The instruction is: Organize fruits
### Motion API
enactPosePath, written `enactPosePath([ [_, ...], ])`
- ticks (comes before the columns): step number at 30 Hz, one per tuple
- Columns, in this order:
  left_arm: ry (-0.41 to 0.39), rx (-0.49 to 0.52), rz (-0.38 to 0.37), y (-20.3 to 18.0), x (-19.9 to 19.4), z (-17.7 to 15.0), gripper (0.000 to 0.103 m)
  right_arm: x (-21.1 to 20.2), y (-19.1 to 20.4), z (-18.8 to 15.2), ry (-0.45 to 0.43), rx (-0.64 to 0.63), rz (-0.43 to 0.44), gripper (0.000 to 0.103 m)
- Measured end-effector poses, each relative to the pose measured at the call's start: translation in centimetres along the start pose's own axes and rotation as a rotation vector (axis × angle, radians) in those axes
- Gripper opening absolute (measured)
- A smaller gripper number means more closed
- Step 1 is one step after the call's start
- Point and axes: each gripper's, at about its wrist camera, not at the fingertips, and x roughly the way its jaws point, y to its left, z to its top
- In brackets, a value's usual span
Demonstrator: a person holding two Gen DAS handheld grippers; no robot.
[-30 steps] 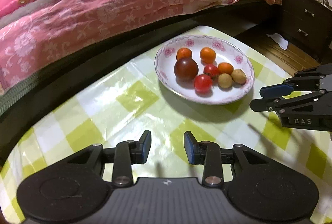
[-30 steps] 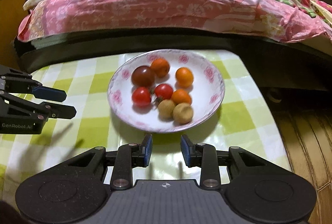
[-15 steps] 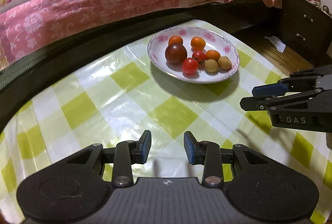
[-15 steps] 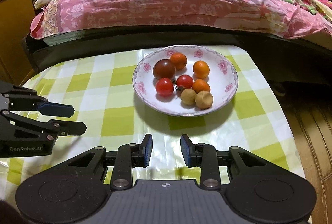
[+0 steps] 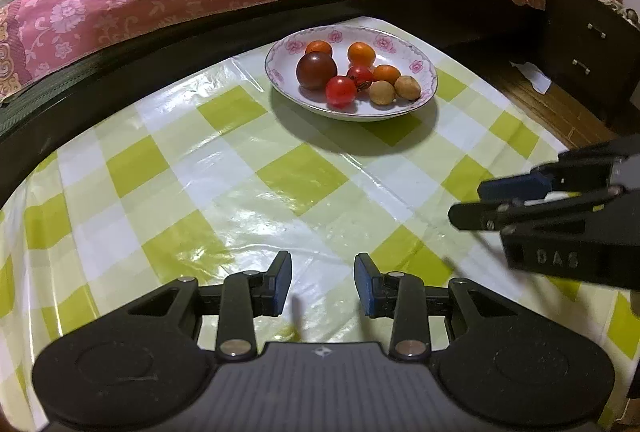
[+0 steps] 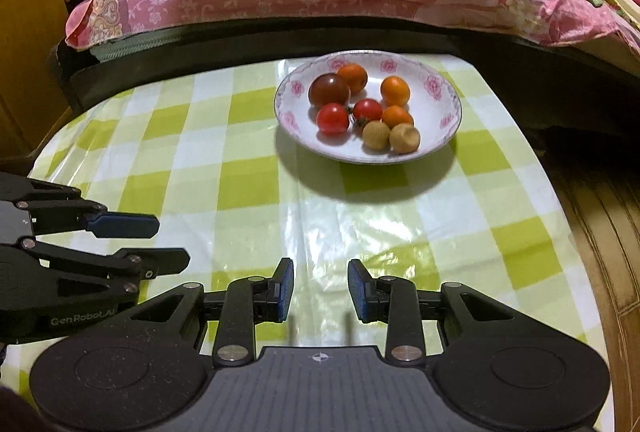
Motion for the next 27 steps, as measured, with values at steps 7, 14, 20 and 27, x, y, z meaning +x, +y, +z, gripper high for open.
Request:
enactPosePath([
  [7,-0.005,-0.003,0.004,-1.0,-0.7,-0.6,0.043,-0.9,0.5,-1.2,0.025,0.045,0.003,0.027],
  [14,0.002,0.001,0.008,-1.7,-0.9,-1.3,0.043,-1.9,1.3,-1.9,0.021,0.064,0.010,0.027],
  [20,-0.011,0.002,0.009,-2.4,-1.4,-1.4,0.043,-2.4,1.6,-2.4,0.021,0.079,0.007,0.028],
  [27,-0.022,0.013,0.027,-2.9,-1.9,-1.7,0.043,-3.0,1.7,-2.9,0.018,0.098,-0.005,0.028],
])
